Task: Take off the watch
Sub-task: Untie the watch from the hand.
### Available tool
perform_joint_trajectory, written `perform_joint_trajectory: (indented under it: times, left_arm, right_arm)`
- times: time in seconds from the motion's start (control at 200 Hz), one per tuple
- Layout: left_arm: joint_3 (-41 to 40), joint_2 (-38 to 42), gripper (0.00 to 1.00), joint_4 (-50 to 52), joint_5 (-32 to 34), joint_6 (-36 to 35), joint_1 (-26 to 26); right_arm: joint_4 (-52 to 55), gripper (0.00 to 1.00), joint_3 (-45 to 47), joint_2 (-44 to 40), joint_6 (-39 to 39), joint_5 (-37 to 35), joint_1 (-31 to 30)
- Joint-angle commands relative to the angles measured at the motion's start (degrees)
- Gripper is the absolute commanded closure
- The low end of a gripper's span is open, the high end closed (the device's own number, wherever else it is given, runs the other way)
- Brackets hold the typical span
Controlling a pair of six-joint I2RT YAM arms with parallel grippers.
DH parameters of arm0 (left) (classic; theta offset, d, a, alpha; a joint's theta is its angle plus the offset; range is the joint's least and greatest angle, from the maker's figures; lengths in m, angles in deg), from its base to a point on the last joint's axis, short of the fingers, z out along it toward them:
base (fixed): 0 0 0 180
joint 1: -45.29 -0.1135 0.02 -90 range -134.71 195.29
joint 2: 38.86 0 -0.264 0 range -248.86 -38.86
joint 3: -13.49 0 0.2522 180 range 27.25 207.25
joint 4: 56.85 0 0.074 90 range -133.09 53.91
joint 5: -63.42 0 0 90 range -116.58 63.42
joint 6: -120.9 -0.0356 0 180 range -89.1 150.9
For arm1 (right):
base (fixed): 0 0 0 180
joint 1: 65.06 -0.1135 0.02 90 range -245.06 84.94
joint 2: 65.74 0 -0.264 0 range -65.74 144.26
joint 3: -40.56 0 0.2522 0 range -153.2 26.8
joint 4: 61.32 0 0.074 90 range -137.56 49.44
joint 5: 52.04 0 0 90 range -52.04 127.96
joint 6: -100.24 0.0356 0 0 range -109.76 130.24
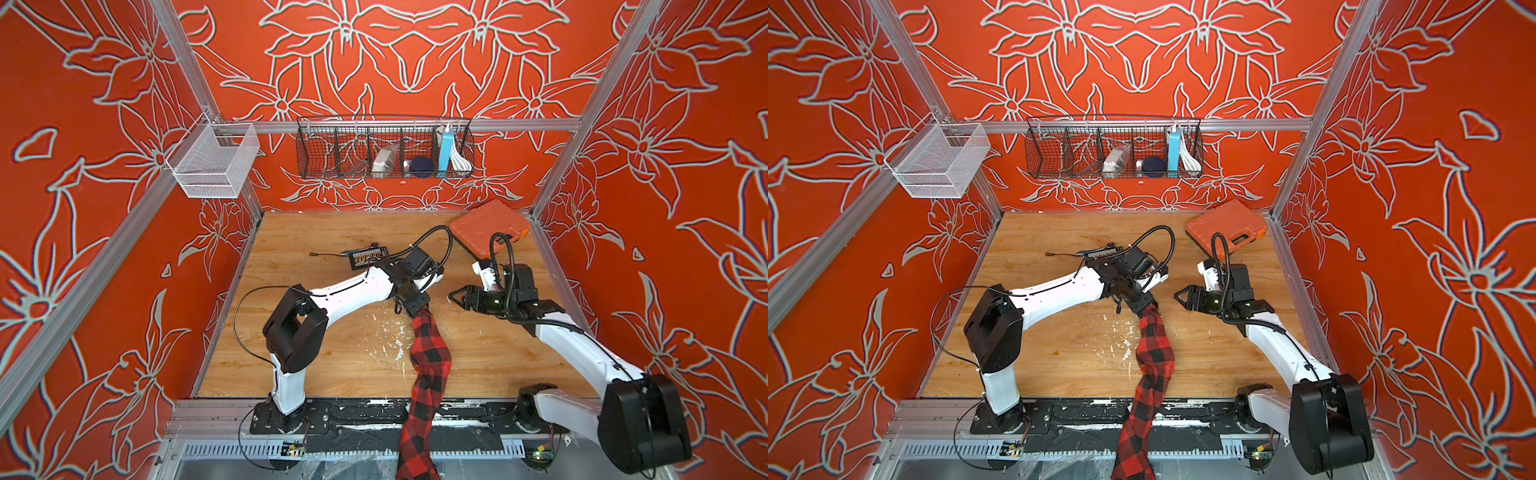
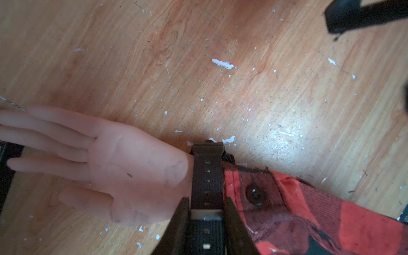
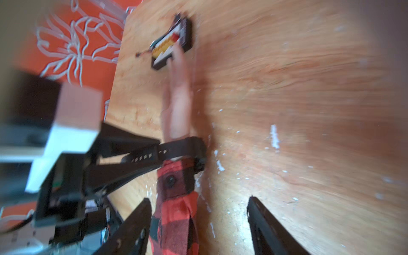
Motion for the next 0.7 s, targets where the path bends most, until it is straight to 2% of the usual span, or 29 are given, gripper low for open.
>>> perform_joint_trajectory:
  times: [0.0, 0.19, 0.37, 0.545, 0.696]
  left_arm:
    - [-0.6, 3.6, 0.74, -6.0, -3.4, 1.6, -0.5]
    - [-4.5, 6.2, 0.75, -10.4, -5.4, 2.0, -1.0]
    - [-7.5, 7.9, 0.75, -12.6, -7.9, 2.8, -2.0]
    - [-11.0, 9.0, 0.75, -16.9, -11.2, 5.7, -3.7]
    - [-13.2, 8.7, 0.75, -21.2, -14.9, 8.5, -5.0]
  right_arm:
    - [1.3, 0.25, -1.7, 0.9, -4.0, 3.0, -3.2]
    - [1.2, 0.26, -1.4, 3.7, -4.2, -4.2, -7.4]
    - [-4.5, 0.38, 0.1, 5.1, -8.1, -15.2, -10.4]
    - [-24.7, 0.39, 10.1, -1.8, -18.2, -23.3, -12.3]
    - [-25.9, 0.44, 9.3, -1.3, -29.8, -23.0, -12.4]
